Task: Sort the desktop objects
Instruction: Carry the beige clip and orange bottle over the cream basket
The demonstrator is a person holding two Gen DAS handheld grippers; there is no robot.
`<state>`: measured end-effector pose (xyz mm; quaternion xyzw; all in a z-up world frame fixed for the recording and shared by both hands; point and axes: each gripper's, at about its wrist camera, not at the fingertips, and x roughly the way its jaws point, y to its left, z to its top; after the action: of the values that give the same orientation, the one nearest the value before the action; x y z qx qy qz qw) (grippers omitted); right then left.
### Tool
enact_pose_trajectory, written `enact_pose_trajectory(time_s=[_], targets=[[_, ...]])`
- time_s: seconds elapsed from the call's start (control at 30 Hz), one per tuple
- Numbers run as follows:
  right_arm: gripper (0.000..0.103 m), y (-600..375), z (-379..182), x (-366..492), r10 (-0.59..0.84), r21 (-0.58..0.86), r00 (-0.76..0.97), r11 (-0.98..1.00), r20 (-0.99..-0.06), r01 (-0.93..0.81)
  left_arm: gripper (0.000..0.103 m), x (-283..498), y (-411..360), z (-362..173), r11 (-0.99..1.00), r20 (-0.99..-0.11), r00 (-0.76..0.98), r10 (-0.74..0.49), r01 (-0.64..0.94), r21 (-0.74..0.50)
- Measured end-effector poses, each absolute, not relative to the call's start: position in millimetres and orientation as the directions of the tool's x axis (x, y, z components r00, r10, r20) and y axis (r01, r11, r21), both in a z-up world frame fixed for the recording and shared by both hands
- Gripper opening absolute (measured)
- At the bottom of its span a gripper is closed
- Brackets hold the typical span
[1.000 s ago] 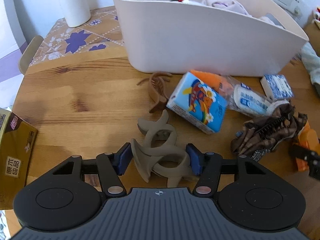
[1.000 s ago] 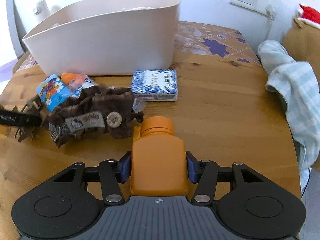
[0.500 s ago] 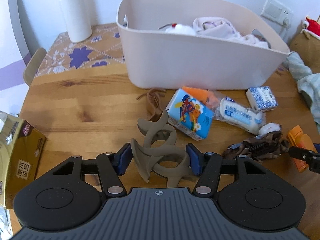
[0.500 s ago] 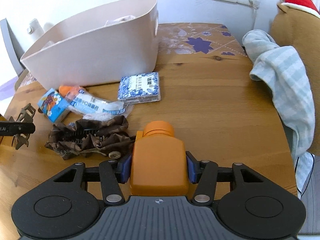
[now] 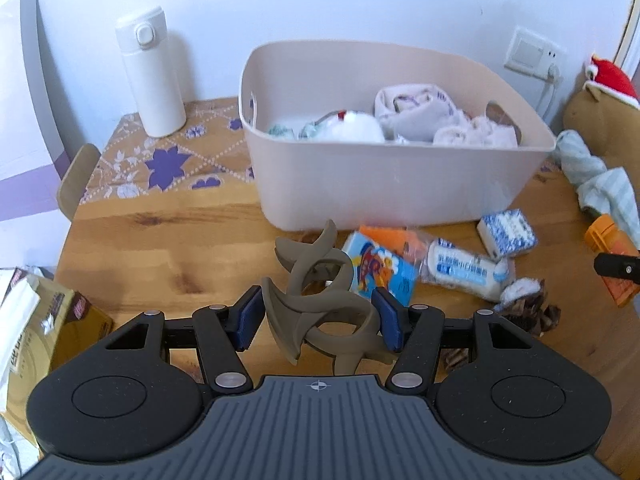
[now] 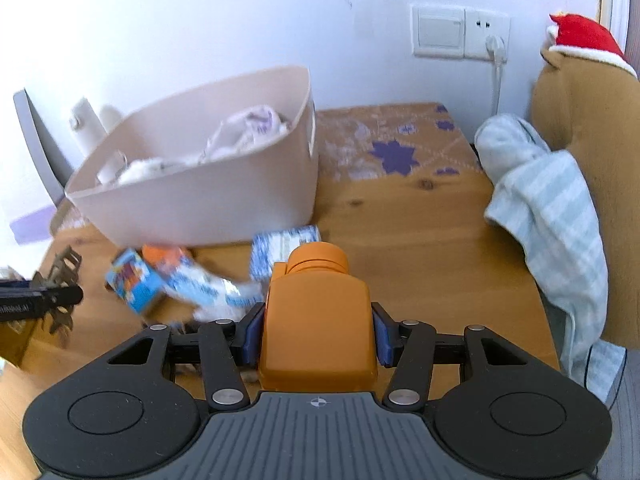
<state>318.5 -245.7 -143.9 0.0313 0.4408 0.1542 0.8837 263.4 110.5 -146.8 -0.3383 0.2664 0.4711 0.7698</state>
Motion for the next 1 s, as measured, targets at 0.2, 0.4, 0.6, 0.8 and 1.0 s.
enact_pose_trajectory(time_s=[0.2,0.4,0.6,0.8,1.0], targets=[[0.05,-239,-122,330,0.327,0.2,0.601,0.942,-0.729,-0.27,0.06,259,123,-126,0.352,-0.694,0.428,0.579,-0.899,-0.261],[0.05,-230,-95,347,0.347,0.195,0.643,0.935,-0.683,-0.297,0.06,254,142,-99,0.365,-0.643,0.446,0.622,-0.892,-0.266],[0.05,-220,-73,363,0.372,0.208,0.67,0.926,-0.643,-0.315,0.06,258,164,-77,0.39,-0.609,0.459,0.647,-0.885,-0.254],[0.05,-206,-59,379,0.385,0.202,0.69,0.921,-0.613,-0.334,0.06,271,184,-62,0.433,-0.584,0.478,0.656,-0.872,-0.227],[0.05,-186,-51,398,0.392,0.186,0.706,0.917,-0.59,-0.354,0.06,289,205,-60,0.454,-0.583,0.484,0.652,-0.866,-0.211]])
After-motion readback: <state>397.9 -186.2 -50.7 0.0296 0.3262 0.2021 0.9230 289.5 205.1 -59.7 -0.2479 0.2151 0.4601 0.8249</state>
